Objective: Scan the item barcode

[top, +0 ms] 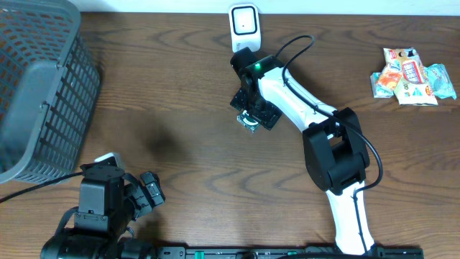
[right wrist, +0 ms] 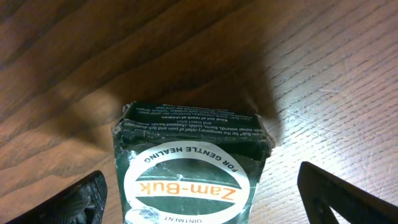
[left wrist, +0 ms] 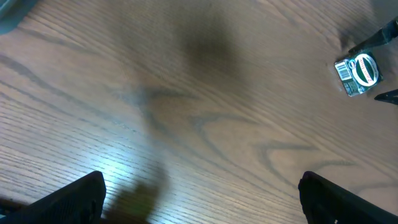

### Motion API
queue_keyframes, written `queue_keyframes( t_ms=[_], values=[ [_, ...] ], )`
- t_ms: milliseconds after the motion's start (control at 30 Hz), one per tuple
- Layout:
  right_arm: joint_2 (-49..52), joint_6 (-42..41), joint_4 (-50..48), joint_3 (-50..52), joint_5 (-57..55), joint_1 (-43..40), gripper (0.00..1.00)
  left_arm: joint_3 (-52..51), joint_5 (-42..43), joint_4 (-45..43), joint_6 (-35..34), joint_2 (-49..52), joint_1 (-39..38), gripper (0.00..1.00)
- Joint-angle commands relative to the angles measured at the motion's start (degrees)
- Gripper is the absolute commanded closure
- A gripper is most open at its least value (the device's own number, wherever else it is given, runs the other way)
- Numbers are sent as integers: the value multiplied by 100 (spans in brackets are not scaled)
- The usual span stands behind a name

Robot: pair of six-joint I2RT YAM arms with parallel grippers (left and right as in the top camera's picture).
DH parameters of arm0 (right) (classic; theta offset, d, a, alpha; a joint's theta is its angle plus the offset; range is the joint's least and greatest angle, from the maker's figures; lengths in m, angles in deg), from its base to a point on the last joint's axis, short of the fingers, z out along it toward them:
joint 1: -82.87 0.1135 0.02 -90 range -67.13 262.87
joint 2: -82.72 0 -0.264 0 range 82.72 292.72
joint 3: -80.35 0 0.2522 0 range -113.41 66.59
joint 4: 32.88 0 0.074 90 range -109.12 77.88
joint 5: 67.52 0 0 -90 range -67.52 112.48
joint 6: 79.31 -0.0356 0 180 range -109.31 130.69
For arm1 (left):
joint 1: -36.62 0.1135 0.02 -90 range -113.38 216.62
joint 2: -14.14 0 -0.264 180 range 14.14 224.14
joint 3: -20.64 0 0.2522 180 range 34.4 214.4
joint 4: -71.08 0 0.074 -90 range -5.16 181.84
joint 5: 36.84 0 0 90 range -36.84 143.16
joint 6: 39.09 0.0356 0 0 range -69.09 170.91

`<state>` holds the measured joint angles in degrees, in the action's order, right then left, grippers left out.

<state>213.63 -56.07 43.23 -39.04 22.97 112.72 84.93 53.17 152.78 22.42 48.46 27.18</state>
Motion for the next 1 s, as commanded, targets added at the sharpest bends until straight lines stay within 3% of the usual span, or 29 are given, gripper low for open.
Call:
queue_keyframes(
  t_ms=[0,567,633,700,733,800,833,867,967],
  values=[
    [184,22,24,44,-48,-31,7,-7,-50,13,11,-22,13,2],
    [374,127,-63,44,289,-28,8,-7,-50,13,11,-22,13,2],
    [374,127,-63,44,267,-28,15,-7,-50,13,11,-22,13,2],
    [374,129,-85,44,101,-28,31,-7,-50,13,11,-22,13,2],
    [374,127,-72,44,11,-28,32,-7,-50,13,11,-22,13,2],
    [374,127,-35,44,-39,-24,24,-7,-50,13,11,-22,13,2],
    [374,127,-31,44,-37,-22,9,-7,-50,13,11,-22,13,2],
    [374,127,-31,44,-35,-17,1,-7,-50,13,11,-22,13,2],
    [374,127,-31,44,-33,-17,2,-7,-50,13,11,-22,13,2]
  ],
)
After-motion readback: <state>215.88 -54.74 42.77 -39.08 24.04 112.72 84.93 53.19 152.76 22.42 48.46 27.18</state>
